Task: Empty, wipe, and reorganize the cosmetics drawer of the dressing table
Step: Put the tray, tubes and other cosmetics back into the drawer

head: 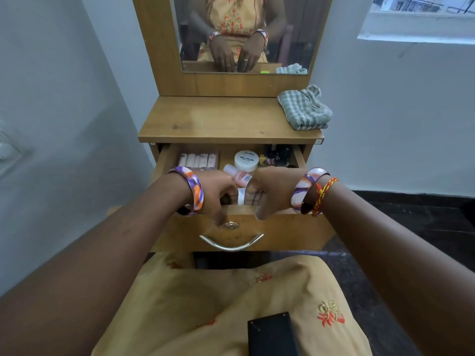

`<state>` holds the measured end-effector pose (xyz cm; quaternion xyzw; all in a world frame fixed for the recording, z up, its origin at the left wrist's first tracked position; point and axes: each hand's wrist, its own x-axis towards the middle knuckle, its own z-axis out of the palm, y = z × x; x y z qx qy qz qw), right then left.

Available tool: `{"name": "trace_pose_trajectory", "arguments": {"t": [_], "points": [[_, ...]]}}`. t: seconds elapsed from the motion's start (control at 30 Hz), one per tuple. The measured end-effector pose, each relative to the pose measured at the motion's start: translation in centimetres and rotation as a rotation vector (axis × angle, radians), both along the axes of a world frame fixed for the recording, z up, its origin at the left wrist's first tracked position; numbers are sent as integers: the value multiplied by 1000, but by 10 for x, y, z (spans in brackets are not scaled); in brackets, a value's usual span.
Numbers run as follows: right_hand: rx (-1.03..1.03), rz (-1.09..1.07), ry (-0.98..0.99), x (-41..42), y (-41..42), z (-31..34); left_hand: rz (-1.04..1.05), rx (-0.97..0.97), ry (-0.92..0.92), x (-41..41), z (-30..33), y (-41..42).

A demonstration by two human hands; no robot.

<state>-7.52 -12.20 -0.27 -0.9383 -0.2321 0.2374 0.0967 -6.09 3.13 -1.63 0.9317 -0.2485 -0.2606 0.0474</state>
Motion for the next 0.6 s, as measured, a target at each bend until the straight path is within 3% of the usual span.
{"name": "trace_pose_trajectory", "arguments": {"t": [0.17,0.33,0.47,0.6], "points": [[132,-101,-135,20,-8,-6,79,-9,-254,22,2,3],[109,-111,-445,31,-15,-7,112,98,-488,46,4,3],[23,-149,-647,42,-17,-8,154,125,-558,61,9,0],[-53,-217,-659,68,-16,-14,176,142,-520,85,8,0]]}}
